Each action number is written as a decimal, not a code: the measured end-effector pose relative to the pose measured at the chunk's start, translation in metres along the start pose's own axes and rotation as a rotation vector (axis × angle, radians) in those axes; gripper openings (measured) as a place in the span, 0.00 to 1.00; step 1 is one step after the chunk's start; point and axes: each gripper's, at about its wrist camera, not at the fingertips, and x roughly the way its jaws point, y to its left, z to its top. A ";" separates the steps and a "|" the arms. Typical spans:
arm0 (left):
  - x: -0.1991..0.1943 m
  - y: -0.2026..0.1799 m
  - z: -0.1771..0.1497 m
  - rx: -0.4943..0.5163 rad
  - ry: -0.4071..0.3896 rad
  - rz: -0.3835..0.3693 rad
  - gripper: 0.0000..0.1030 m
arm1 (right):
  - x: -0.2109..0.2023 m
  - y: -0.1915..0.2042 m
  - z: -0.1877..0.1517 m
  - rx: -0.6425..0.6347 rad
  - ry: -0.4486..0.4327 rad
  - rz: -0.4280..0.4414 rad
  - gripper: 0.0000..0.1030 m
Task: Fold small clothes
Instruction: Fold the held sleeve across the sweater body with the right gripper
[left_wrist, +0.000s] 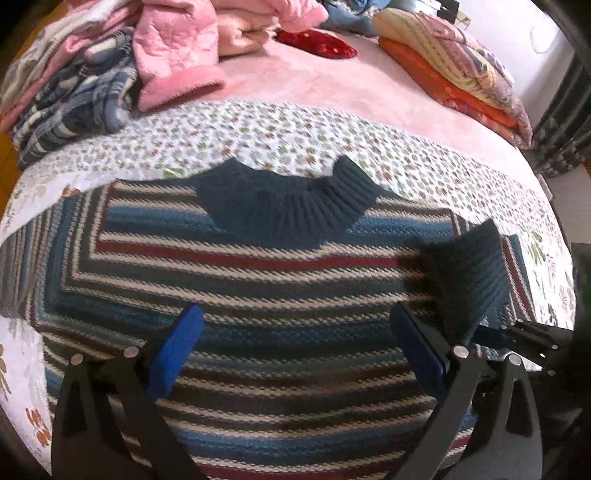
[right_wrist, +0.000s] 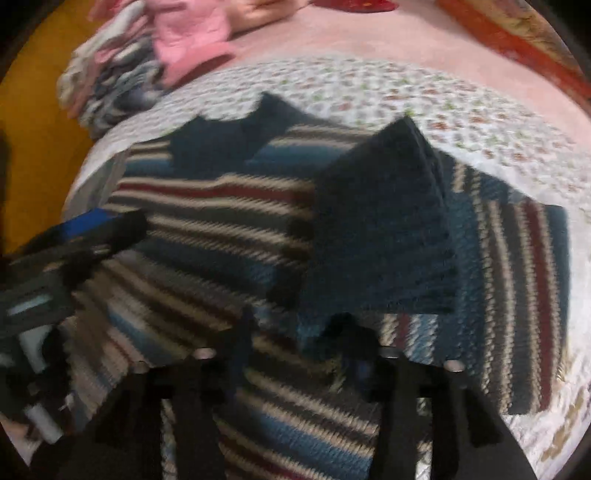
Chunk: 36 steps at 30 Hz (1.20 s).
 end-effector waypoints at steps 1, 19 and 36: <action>0.003 -0.003 -0.001 -0.006 0.018 -0.025 0.97 | -0.008 -0.002 -0.001 -0.016 0.011 0.060 0.62; 0.057 -0.033 -0.016 -0.108 0.165 -0.219 0.97 | -0.080 -0.125 -0.016 0.186 -0.120 -0.020 0.64; 0.038 -0.037 0.004 -0.122 0.066 -0.322 0.06 | -0.077 -0.147 -0.011 0.264 -0.133 -0.046 0.64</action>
